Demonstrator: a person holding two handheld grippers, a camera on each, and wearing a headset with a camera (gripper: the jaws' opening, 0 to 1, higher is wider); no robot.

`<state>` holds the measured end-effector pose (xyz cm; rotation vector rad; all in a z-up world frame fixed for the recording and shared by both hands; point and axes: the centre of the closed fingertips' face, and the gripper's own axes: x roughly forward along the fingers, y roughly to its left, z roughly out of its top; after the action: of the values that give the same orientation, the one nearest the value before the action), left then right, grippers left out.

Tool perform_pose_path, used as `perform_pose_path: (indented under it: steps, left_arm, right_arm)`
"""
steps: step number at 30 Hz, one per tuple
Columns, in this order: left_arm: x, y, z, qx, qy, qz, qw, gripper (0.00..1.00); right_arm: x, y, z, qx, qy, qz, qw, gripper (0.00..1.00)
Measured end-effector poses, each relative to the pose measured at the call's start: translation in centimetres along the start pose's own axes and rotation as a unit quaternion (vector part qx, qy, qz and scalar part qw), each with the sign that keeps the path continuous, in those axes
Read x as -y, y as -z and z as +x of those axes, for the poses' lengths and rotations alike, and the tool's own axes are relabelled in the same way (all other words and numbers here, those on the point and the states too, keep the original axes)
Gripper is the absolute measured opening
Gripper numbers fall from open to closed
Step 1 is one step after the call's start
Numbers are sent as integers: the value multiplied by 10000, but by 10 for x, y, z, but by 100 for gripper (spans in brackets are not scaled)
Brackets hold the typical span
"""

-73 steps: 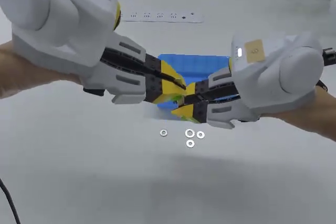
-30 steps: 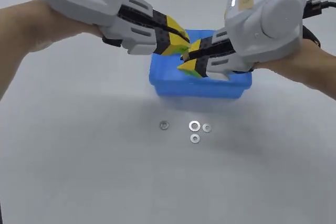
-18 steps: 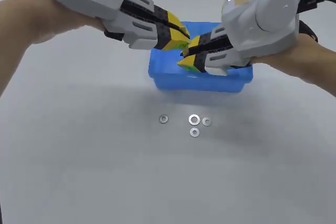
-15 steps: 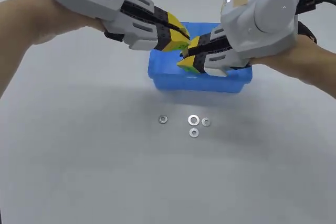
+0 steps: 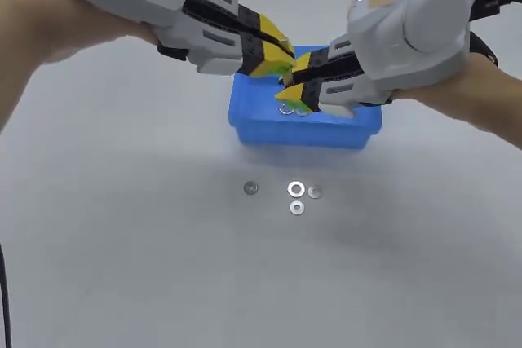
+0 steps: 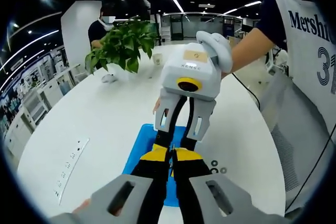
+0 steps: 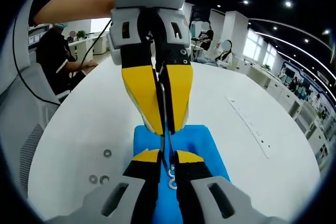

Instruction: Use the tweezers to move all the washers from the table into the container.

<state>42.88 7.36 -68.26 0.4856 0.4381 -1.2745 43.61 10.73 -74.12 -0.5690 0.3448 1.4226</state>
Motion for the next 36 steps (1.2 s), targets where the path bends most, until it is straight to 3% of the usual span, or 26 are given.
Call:
perform_pose_path:
  steps: [5,11,18,21,24,31,36]
  left_arm:
    - [14,-19,-15,74,45,176,9998,6]
    - [35,-31,-29,208,83,234,9995,6]
    - [62,-30,-33,363,8,86,9993,6]
    - [73,-26,-29,361,-85,95,9993,6]
    - [83,-26,-27,338,-86,100,9993,6]
    - [93,-24,-26,434,-199,-71,9988,6]
    - [102,-13,-21,209,-108,108,9997,6]
  right_arm:
    - [-12,-19,-17,126,36,-131,9998,10]
    - [-32,-33,-32,220,-24,-221,9995,10]
    - [-61,-34,-37,238,-128,-221,9994,10]
    - [-69,-28,-38,141,-65,-424,9990,10]
    - [-78,-25,-38,139,-114,-384,9991,10]
    - [-90,-21,-38,214,-87,-246,9994,10]
    - [-98,-12,-31,138,-79,-237,9996,10]
